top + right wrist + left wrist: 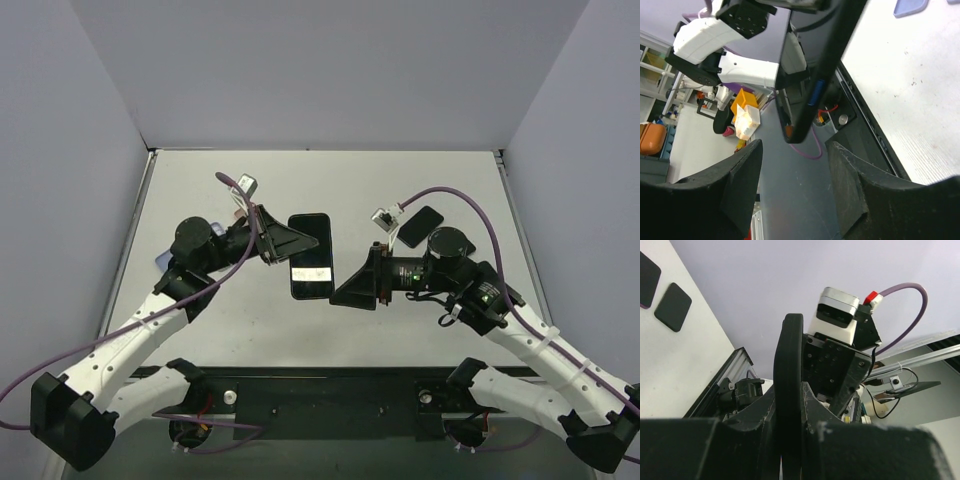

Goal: Take the phone out of the phone case
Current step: Pick up the phone at the center of the board, then remove the phone case from the phone.

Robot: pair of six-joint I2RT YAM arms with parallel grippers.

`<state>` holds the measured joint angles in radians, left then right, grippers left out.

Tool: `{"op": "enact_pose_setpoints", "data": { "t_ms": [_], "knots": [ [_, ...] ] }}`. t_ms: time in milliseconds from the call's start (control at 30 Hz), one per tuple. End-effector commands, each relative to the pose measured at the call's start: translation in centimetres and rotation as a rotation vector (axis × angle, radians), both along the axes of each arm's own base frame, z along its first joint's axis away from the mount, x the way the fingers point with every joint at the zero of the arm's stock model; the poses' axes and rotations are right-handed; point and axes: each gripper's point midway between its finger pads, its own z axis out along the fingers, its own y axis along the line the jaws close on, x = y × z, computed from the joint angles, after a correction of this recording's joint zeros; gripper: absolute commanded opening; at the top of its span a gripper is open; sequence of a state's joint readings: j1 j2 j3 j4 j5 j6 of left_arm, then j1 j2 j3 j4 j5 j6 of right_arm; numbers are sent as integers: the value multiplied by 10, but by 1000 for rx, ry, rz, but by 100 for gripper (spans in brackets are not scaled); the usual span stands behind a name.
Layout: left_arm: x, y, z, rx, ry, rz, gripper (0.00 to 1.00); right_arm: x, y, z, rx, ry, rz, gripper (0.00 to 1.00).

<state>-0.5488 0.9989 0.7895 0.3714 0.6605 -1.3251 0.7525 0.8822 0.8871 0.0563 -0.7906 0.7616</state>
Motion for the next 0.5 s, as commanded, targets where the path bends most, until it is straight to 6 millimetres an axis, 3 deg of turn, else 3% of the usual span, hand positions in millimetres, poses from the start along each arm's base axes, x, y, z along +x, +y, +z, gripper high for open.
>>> {"op": "enact_pose_setpoints", "data": {
  "t_ms": [0, 300, 367, 467],
  "knots": [
    [-22, 10, 61, -121, -154, -33, 0, -3, -2, 9, 5, -67, 29, 50],
    [-23, 12, 72, -165, -143, -31, 0, -15, 18, 34, 113, -89, 94, 38],
    [-25, 12, 75, -169, -147, -37, 0, -14, 22, 36, 122, -85, 104, 31],
    [-26, 11, 76, -171, -148, -49, 0, -15, 28, 36, 132, -91, 125, 12]
  ]
}}
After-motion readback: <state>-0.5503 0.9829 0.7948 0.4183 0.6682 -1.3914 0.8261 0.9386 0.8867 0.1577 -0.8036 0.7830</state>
